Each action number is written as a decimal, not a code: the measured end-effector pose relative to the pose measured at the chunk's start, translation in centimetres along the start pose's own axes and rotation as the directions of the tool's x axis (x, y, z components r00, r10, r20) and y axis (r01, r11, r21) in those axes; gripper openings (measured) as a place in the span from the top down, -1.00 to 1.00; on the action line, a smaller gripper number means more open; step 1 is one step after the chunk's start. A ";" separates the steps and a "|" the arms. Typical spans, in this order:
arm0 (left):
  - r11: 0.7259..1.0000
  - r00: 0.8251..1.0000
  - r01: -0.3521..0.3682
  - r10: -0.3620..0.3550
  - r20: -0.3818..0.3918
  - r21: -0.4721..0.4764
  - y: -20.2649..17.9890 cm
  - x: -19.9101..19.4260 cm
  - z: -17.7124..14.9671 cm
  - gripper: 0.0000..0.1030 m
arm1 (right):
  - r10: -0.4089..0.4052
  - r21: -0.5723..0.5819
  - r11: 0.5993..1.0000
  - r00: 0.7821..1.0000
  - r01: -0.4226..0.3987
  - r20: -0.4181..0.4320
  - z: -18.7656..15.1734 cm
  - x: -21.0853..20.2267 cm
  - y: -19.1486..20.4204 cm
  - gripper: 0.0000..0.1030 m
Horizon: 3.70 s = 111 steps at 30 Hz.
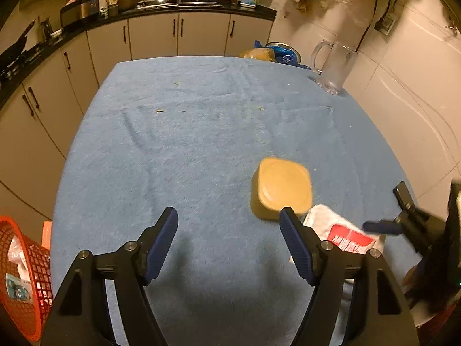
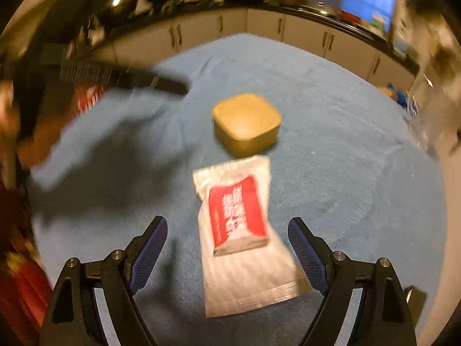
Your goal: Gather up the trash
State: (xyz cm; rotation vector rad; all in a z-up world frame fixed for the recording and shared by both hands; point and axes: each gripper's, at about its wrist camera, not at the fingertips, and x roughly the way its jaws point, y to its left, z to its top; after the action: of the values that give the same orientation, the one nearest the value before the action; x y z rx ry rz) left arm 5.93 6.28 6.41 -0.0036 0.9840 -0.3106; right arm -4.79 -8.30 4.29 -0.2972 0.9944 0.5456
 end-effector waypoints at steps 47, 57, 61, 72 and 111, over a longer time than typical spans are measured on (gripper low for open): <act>0.971 0.965 -0.238 0.240 0.104 -0.036 2.0 -6.0 -9.3 -0.25 | 0.119 0.328 0.929 0.978 -0.171 0.172 1.1 -0.5 -0.8 0.03; 0.963 0.955 -0.243 0.259 0.148 -0.116 6.2 -10.2 -12.1 -0.25 | 0.152 0.237 0.953 0.975 -0.188 0.162 4.2 -0.1 3.6 0.03; 0.958 0.947 -0.243 0.269 0.173 -0.155 8.2 -12.1 -12.5 -0.25 | 0.173 0.199 0.959 0.972 -0.203 0.157 5.9 0.2 5.6 0.03; 0.973 0.974 -0.149 0.175 0.143 -0.177 12.0 -11.9 -13.5 -0.25 | 0.178 0.173 0.963 0.971 -0.206 0.162 8.6 0.5 7.9 0.03; 0.947 0.970 -0.193 0.224 0.096 -0.256 15.3 -12.1 -11.0 0.87 | 0.252 0.148 0.948 0.950 -0.280 0.186 9.8 0.6 8.2 0.02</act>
State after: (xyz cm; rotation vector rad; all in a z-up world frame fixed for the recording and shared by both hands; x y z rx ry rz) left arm -5.40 25.58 8.00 -0.1414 0.8848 0.0081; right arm -2.18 3.37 8.96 0.0402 0.9193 0.7131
